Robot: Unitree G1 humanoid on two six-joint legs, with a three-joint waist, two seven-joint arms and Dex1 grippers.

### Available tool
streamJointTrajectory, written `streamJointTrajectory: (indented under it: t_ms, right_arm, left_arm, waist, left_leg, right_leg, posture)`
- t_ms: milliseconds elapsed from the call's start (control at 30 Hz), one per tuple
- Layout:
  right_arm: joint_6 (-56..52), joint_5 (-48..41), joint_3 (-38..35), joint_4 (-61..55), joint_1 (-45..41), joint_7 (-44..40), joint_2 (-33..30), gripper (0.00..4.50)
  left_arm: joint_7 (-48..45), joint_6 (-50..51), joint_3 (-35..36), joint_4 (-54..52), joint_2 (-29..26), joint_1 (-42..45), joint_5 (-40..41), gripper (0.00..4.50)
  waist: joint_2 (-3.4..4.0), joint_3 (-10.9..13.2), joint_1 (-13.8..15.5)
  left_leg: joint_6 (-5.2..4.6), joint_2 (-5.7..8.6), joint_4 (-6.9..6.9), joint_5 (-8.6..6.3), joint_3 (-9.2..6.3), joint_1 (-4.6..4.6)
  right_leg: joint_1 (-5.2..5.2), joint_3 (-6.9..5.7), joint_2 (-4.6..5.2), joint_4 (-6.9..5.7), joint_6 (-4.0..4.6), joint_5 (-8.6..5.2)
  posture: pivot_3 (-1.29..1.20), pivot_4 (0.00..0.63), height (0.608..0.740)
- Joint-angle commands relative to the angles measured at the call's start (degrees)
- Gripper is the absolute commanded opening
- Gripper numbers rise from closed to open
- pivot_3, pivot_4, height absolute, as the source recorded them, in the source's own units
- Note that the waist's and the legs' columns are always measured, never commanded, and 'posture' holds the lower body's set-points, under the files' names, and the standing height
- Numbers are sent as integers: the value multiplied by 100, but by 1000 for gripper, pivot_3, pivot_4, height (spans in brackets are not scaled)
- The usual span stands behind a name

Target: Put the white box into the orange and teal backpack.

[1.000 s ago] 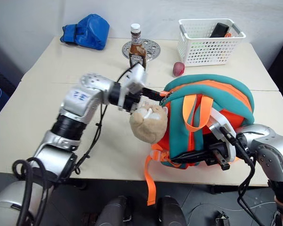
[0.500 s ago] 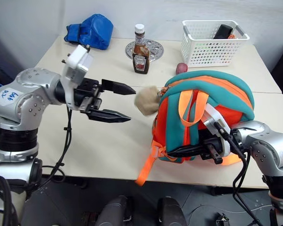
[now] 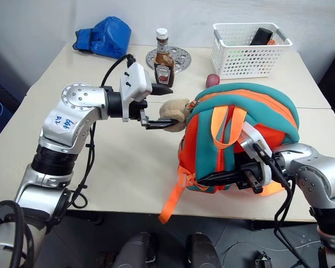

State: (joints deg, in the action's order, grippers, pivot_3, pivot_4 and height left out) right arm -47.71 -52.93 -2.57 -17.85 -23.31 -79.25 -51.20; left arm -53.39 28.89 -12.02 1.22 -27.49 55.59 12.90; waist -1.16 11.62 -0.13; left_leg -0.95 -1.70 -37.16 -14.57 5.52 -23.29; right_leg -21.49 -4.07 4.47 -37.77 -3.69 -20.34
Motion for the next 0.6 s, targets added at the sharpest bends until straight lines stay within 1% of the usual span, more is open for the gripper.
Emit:
streamJointTrajectory:
  t_ms: [33,133,233,267,333,433,567,600]
  right_arm:
    - [-17,-98,-28,-175,36,18,33,0]
    - [12,-91,-26,-190,52,28,39,0]
    - [27,-100,-40,-198,69,43,46,0]
    - [31,-110,-50,-211,90,55,53,0]
    - [33,-146,-78,-249,148,84,70,0]
    - [60,-170,-110,-313,257,146,98,0]
    - [58,-226,-167,-377,351,250,151,0]
    - [59,-239,-183,-391,374,277,159,0]
  left_arm:
    - [-64,218,-17,-125,73,-61,108,4476]
    - [-56,417,-2,-52,137,-45,133,4476]
    - [-171,417,41,75,71,66,102,4476]
    - [-246,368,62,152,-20,152,60,4090]
    - [-398,276,100,293,-194,300,3,3585]
    - [-699,220,127,382,-461,413,51,2649]
    - [-1052,165,169,429,-793,475,70,1605]
    - [-1234,101,153,445,-974,476,33,1373]
  waist:
    - [0,0,-8]
    - [0,0,-5]
    - [0,0,-4]
    - [0,0,-4]
    - [0,0,-13]
    - [0,0,-14]
    - [0,0,-12]
    - [0,0,-15]
  left_leg:
    - [0,0,1,0,0,0]
    - [1,-1,2,1,-1,1]
    - [1,0,2,1,-1,1]
    - [1,-1,2,1,-1,0]
    - [1,-1,3,1,0,1]
    - [2,-1,7,1,0,1]
    - [2,-1,5,1,0,1]
    - [3,-2,4,1,-1,1]
  right_leg:
    - [0,0,0,0,0,0]
    - [-1,-1,-1,-2,0,0]
    - [0,-1,-1,-1,0,0]
    - [0,-1,-1,-1,0,0]
    - [-2,-1,-2,-1,0,0]
    - [-2,-1,-2,1,0,0]
    - [-2,-1,-1,0,0,0]
    - [-2,-1,-2,0,0,0]
  posture:
    - [0,150,740]
    - [0,150,740]
    - [0,150,740]
    - [0,150,740]
    - [0,150,740]
    - [0,150,740]
    - [0,150,740]
    - [0,150,740]
